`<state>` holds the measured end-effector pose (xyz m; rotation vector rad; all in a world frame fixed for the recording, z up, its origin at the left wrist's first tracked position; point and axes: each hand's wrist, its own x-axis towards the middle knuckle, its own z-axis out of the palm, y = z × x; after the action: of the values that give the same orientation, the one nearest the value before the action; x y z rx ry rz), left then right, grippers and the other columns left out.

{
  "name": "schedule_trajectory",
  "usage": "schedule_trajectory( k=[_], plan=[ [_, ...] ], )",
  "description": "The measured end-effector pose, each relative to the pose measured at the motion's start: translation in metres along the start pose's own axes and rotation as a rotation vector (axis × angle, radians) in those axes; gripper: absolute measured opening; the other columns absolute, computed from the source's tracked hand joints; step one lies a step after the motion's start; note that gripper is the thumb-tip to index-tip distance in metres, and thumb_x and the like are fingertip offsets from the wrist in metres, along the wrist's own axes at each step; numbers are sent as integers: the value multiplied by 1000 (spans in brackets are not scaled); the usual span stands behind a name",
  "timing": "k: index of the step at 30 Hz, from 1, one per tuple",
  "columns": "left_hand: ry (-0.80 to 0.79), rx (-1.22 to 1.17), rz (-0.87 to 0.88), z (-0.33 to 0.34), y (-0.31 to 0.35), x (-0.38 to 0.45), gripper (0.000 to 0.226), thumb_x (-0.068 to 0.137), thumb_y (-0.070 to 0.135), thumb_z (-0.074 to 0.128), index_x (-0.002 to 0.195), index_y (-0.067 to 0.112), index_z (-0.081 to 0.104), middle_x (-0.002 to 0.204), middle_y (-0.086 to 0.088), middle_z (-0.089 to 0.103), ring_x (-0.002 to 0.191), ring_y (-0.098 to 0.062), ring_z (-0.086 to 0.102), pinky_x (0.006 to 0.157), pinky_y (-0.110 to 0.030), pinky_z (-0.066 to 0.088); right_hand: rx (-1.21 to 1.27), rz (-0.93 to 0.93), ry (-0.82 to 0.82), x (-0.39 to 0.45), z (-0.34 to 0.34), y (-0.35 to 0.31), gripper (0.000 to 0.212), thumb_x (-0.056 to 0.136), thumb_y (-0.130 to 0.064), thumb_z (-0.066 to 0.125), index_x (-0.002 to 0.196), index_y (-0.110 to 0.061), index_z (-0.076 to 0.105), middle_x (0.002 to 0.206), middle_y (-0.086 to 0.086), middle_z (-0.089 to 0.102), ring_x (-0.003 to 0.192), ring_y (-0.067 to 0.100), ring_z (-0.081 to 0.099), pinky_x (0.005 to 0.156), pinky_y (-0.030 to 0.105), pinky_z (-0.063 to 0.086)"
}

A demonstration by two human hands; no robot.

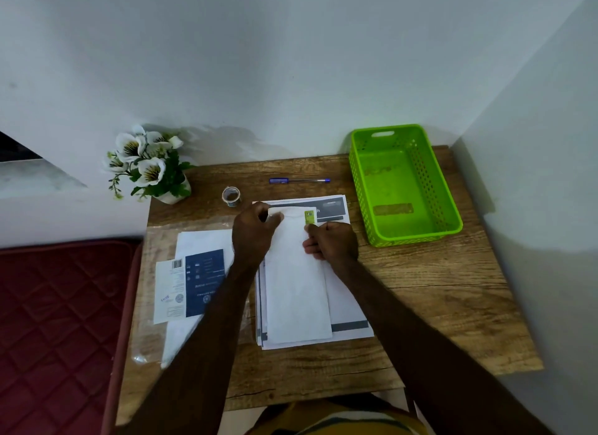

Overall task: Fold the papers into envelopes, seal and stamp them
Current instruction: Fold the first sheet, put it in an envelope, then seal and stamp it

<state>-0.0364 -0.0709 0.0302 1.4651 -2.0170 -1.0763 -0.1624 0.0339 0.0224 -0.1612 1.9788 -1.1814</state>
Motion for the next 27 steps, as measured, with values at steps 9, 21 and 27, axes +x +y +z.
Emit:
schedule_trajectory(
  k=[9,21,27],
  plan=[
    [-73,-465,-179,-16,-7,-4,24,91,28,76,111,16,75,107,4,78,97,-14,75,89,-37,62,-249,-350,257,-5,0,-4,49,79,-66,68,104,-24,73,100,-8,71,90,11,65,79,31,53],
    [-109,-601,-214,-11,14,-17,21,97,30,68,112,17,73,103,7,77,86,-4,74,68,-17,57,284,-244,-12,4,0,-7,30,92,-24,74,85,4,73,79,7,68,75,16,56,70,34,49],
    [-73,-550,-194,-7,24,-20,9,100,33,63,101,28,71,90,21,74,84,-4,74,65,-15,56,306,-281,-47,-1,-4,-9,23,92,-18,74,92,4,75,84,10,71,78,16,60,71,33,52]
  ],
)
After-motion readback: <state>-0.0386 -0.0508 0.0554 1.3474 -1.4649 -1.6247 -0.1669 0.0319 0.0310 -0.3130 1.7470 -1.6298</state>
